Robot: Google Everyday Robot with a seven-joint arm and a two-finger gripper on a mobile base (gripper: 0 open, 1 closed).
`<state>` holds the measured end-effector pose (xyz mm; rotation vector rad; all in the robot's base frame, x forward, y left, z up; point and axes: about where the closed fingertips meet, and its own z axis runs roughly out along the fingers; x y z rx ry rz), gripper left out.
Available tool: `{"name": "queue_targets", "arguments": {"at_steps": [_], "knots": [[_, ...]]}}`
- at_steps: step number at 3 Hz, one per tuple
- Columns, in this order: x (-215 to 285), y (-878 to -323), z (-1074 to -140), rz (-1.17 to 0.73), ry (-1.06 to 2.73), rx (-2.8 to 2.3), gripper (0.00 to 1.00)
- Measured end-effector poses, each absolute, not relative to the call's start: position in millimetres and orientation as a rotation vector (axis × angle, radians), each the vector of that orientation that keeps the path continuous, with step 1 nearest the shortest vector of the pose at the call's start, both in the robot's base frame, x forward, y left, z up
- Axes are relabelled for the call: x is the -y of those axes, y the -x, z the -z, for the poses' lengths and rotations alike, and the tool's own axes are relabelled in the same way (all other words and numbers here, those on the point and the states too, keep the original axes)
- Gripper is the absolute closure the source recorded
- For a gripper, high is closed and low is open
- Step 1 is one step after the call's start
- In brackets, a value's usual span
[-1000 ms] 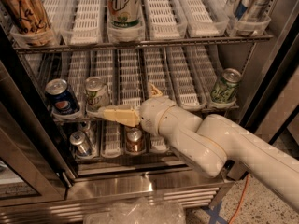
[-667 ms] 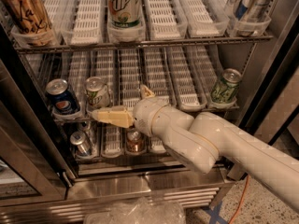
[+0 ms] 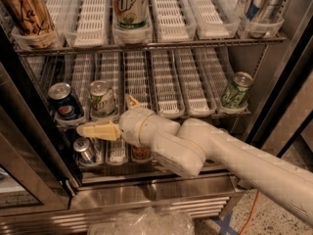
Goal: Pick 7up can from middle shelf of fridge
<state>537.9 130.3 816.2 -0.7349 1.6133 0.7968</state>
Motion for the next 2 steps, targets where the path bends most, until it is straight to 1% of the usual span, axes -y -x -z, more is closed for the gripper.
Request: {"name": "queue_targets", "arguments": {"at_steps": [1, 2], "knots": [[-132.0, -539.0, -821.9, -0.76, 0.764, -1.604, 0.0], [-123.4, -559.8, -839.0, -0.704, 0.767, -1.541, 0.0]]}}
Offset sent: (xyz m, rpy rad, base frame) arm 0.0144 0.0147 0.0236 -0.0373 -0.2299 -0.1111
